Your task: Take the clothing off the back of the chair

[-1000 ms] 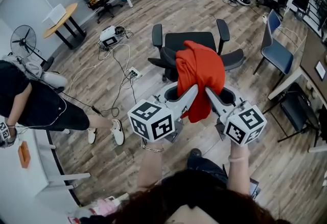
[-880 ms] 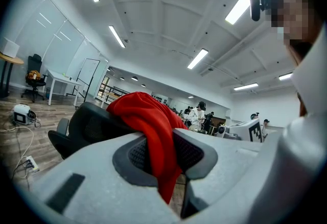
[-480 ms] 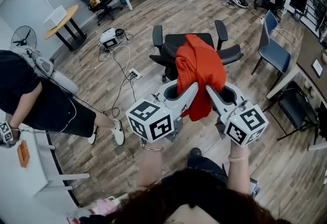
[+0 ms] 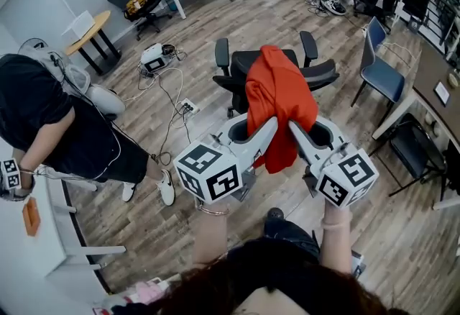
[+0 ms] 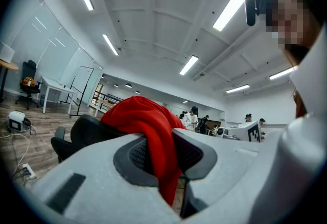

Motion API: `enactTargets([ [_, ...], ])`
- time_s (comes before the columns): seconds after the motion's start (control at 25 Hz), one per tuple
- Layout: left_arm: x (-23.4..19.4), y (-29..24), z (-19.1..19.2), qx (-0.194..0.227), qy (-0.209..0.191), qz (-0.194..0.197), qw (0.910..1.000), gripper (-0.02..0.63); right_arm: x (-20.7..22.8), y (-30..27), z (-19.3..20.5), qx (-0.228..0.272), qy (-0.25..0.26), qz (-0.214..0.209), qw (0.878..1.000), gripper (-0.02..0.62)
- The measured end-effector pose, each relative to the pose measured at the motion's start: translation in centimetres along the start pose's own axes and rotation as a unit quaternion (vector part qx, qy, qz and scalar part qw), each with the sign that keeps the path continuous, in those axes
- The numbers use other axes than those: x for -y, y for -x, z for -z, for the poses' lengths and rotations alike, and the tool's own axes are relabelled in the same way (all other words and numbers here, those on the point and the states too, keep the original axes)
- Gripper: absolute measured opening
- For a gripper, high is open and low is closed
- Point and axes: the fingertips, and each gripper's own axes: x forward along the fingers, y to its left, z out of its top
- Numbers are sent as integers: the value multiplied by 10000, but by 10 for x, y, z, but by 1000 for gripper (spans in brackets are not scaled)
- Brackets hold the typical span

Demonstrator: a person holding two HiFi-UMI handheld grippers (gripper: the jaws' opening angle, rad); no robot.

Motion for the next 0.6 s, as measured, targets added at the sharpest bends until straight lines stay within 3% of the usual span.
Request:
enactTargets([
  [0.6, 33, 52, -7, 169, -152, 109, 9997, 78, -56, 22, -10, 131, 121, -56, 9998, 74],
])
